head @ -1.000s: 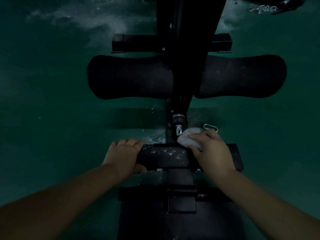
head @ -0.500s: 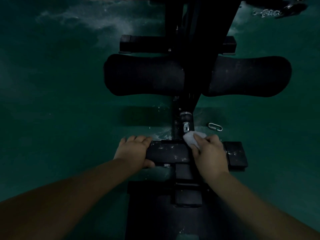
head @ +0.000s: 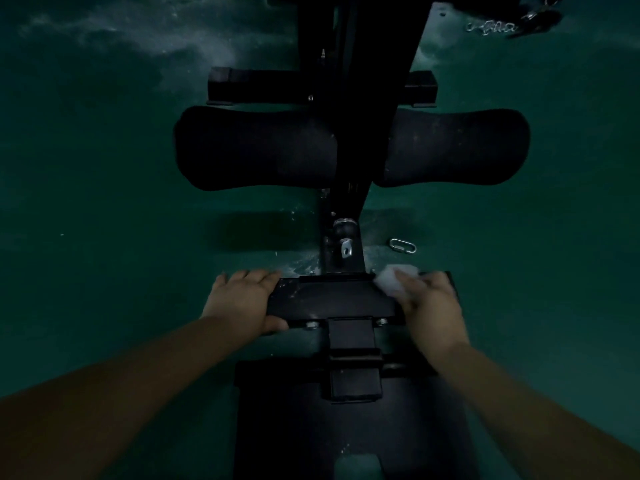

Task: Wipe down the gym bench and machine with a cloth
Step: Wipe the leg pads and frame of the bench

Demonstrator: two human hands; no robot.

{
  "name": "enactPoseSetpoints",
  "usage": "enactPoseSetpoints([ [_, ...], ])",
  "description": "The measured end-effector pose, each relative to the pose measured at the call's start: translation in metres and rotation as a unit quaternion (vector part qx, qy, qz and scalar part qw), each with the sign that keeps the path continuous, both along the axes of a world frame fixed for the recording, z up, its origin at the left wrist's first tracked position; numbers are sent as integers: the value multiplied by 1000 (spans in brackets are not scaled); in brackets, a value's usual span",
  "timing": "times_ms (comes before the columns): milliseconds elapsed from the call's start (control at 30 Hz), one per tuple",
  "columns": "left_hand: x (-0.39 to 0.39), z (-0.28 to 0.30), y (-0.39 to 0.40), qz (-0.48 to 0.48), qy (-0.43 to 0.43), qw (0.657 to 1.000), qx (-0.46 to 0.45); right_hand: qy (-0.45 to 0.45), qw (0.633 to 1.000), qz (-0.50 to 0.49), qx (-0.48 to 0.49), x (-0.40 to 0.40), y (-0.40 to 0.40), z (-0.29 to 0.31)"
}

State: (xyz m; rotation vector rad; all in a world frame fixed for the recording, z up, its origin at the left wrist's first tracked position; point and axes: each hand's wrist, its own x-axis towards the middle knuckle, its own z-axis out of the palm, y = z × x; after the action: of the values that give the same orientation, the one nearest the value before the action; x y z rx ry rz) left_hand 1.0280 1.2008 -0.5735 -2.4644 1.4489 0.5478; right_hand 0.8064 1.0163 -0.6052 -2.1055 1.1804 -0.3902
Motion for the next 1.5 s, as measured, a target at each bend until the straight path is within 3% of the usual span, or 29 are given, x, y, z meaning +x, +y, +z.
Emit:
enactPoseSetpoints([
  [67,0,1,0,-2,-5,1000,2,45,996,-41,-66,-16,-14,2],
  [133,-2,2,-1,-2,-9,1000,7,58,992,-16,-108,-8,-12,5],
  [300,-5,3,-3,5,-18,1000,11,31,966,208,-153,20,20,4],
  [500,-6,1,-3,5,-27,1000,5,67,987,65,-130,-23,-38,-1],
  [633,-7,4,-5,6,-32,999,7,15,991,-55,-121,-30,-59,4],
  [767,-8,6,-5,6,-26,1000,12,30,979,106,-170,-41,-43,-9],
  [967,-10,7,-6,11,-27,999,16,62,991,-46,-108,-50,-79,-2],
  [1133,-10,5,-5,14,-25,1000,10,45,976,132,-166,-43,-51,-1],
  [1300,-10,5,-5,16,-25,999,10,59,989,74,-117,-16,-67,-7],
  [1367,-11,5,-5,16,-26,999,11,110,980,94,-136,-7,-78,-6],
  [1500,-11,6,-5,20,-24,999,14,84,972,145,-166,-22,-76,-6],
])
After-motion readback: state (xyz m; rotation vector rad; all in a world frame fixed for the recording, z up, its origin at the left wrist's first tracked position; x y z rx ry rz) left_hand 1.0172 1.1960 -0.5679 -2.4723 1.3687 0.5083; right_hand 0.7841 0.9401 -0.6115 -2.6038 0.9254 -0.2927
